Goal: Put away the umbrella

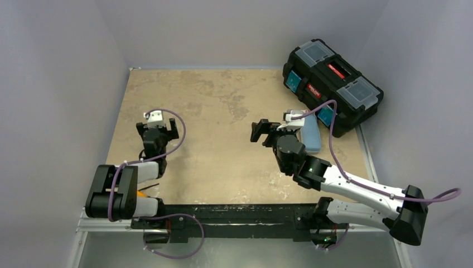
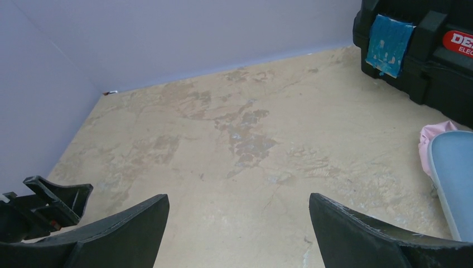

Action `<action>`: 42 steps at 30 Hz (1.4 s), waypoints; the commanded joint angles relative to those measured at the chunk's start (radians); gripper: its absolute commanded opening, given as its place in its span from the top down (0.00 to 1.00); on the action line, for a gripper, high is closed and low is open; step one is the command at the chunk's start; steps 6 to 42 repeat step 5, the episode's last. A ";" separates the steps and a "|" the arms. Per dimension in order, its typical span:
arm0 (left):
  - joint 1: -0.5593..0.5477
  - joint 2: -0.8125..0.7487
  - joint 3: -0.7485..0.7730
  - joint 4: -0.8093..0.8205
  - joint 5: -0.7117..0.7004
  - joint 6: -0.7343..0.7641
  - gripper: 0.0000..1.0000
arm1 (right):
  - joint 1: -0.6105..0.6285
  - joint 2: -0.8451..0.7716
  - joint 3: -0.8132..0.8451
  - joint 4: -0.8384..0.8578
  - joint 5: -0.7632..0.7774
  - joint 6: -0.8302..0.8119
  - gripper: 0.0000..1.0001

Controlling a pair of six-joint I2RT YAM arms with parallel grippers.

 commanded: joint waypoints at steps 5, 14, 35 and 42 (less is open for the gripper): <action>-0.002 -0.006 0.020 0.072 0.019 0.006 0.00 | -0.003 0.018 0.003 0.109 0.054 -0.027 0.01; -0.002 -0.006 0.020 0.072 0.019 0.006 0.00 | -0.003 0.018 0.003 0.109 0.054 -0.027 0.01; -0.002 -0.006 0.020 0.072 0.019 0.006 0.00 | -0.003 0.018 0.003 0.109 0.054 -0.027 0.01; -0.002 -0.006 0.020 0.072 0.019 0.006 0.00 | -0.003 0.018 0.003 0.109 0.054 -0.027 0.01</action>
